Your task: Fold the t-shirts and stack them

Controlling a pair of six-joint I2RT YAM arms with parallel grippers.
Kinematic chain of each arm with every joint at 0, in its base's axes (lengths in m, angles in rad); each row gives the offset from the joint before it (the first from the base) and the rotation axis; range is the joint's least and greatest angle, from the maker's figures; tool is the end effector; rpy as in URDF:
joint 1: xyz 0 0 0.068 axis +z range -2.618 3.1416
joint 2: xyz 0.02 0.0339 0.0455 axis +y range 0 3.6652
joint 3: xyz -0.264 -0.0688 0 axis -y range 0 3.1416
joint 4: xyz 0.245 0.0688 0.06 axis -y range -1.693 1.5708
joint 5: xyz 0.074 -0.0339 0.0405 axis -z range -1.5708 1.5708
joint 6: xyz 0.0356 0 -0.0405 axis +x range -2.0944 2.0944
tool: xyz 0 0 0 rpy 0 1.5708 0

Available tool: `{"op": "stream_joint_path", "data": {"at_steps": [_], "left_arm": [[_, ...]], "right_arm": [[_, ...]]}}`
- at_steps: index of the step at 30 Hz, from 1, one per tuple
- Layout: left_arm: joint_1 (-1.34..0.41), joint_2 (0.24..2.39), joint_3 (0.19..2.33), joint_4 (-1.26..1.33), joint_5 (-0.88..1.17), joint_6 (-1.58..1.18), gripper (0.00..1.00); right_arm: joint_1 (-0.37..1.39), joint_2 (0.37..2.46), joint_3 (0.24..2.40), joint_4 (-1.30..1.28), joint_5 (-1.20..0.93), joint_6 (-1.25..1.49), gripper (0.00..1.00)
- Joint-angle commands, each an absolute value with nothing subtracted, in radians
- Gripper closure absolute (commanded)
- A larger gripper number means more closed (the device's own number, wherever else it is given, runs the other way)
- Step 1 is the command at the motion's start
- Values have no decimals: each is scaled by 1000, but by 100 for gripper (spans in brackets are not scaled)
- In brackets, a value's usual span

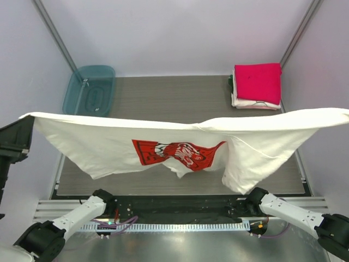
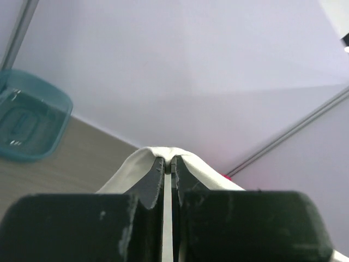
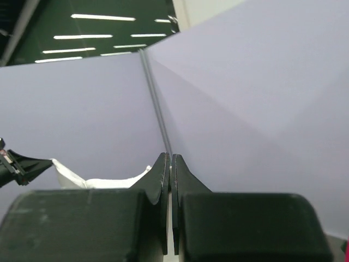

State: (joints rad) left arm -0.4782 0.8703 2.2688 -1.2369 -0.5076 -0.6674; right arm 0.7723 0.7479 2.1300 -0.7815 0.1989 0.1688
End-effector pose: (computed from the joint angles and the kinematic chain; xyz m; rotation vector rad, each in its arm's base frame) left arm -0.0484 0.0446 0.5839 -0.5544 1.3460 -0.5841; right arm -0.0643 -0.0725 0.6065 -0.1157 1.0042 0.7660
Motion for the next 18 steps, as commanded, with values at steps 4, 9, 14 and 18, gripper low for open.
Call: {"op": "stream_joint_path", "data": {"at_steps": [4,9,14,18], "left_arm": [[-483,810,2301,-994,-505,-535,100],[-503,811,2292,-940,-494,-500,100],[-572,931,2260,-1064,-642,-569,100],[-633,975,2073,-1120,-842,-610,100]], "right_arm": [[759,831,2347,-663,58,135,99],[742,833,2353,-618,78,141,99],[741,868,2167,-656,394,101,99],[773,972,1927,-650,731,-19,99]]}}
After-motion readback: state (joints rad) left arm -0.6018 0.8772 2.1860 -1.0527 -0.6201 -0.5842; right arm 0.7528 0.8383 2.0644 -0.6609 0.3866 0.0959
